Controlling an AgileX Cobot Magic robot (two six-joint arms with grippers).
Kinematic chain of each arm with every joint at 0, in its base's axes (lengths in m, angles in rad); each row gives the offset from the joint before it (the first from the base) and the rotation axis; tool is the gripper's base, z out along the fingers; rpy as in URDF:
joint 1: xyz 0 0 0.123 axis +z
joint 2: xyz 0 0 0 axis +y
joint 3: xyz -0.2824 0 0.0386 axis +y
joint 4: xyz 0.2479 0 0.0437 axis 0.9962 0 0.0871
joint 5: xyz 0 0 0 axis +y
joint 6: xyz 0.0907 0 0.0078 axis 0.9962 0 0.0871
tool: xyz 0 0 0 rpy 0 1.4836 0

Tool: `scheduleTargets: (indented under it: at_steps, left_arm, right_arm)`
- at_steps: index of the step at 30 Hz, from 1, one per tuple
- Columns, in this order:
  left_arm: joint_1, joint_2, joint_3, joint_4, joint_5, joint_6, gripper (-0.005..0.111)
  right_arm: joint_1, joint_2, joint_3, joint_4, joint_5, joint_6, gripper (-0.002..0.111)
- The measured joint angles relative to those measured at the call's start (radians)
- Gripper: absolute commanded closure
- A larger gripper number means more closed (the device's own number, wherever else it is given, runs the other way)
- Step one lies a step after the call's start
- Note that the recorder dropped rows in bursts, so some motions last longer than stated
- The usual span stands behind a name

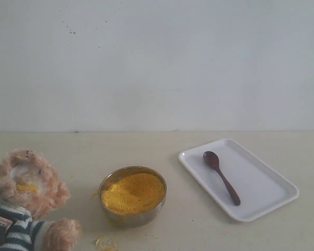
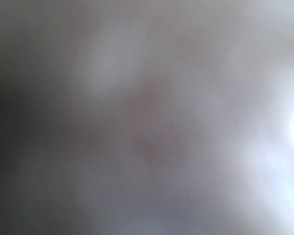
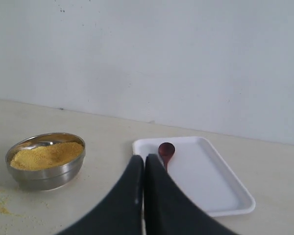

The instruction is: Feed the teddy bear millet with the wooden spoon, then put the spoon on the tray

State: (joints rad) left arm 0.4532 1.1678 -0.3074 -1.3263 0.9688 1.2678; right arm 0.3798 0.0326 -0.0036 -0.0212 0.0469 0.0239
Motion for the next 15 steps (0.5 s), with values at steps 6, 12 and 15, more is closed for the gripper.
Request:
scheduleTargets:
  at_steps: [6,12,15]
  left_arm:
    - [0.0,0.0,0.0,0.0,0.0,0.0,0.103]
    - [0.0,0.0,0.0,0.0,0.0,0.0,0.103]
    - [0.0,0.0,0.0,0.0,0.0,0.0,0.103]
  right_arm:
    - [0.0,-0.024,0.0,0.081,-0.008,-0.024,0.108]
    - [0.0,-0.027,0.0,0.092,-0.008,-0.024,0.108]
    - [0.0,-0.027,0.004,0.094,-0.008,-0.024,0.108]
